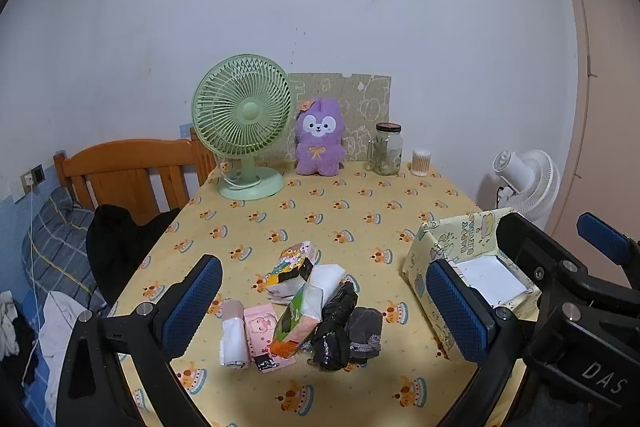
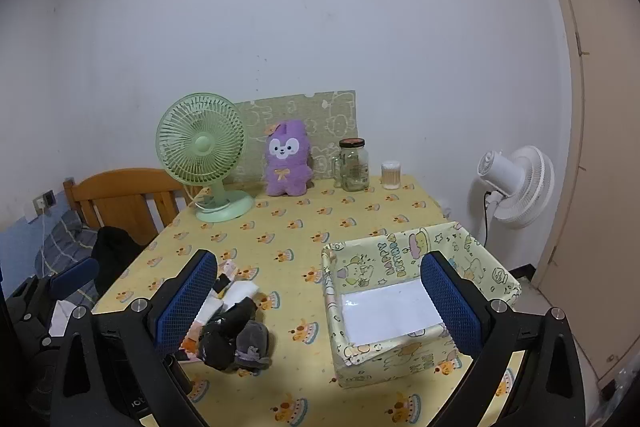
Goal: Organize soft objects
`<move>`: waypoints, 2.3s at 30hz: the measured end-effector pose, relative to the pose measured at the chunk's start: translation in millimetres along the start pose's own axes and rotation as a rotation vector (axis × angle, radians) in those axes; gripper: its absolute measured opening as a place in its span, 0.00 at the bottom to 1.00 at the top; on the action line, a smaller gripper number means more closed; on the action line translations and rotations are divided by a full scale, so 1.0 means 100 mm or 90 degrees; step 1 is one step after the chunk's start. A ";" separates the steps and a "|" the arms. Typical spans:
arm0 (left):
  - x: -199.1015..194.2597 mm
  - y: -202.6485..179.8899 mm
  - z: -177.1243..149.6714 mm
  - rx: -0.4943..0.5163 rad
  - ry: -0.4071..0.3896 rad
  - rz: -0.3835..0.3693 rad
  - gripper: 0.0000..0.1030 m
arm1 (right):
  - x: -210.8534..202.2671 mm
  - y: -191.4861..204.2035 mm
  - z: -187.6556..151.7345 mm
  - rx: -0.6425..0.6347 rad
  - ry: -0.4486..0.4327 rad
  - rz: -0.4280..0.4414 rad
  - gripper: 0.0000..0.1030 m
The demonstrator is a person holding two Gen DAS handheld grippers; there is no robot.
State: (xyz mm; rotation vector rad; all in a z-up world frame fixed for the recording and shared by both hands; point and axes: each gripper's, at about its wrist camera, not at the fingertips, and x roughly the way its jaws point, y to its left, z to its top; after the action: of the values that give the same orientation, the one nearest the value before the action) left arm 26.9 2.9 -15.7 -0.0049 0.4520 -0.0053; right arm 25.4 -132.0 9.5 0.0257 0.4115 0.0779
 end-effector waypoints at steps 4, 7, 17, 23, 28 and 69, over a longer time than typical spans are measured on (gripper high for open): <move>0.02 0.00 0.01 0.002 0.001 0.000 1.00 | 0.02 -0.01 -0.01 0.004 0.002 -0.001 1.00; 0.03 0.00 0.00 0.002 0.002 0.001 1.00 | 0.03 -0.03 -0.01 0.007 0.004 -0.003 1.00; 0.05 -0.02 0.00 0.003 0.004 0.001 1.00 | 0.06 -0.03 -0.02 0.004 0.007 -0.010 1.00; 0.07 -0.02 0.01 0.004 0.005 0.001 1.00 | 0.06 -0.03 -0.01 0.005 0.008 -0.010 1.00; 0.07 -0.02 0.01 0.004 0.003 0.001 1.00 | 0.06 -0.03 -0.01 0.005 0.009 -0.009 1.00; 0.01 0.11 -0.02 0.012 -0.011 0.015 0.97 | 0.11 0.16 -0.05 0.021 0.019 -0.001 1.00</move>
State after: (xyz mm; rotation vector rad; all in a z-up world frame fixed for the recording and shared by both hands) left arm 26.6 13.9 -18.1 0.0186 0.4348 0.0138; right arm 32.8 -115.0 1.3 0.0565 0.4418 0.0693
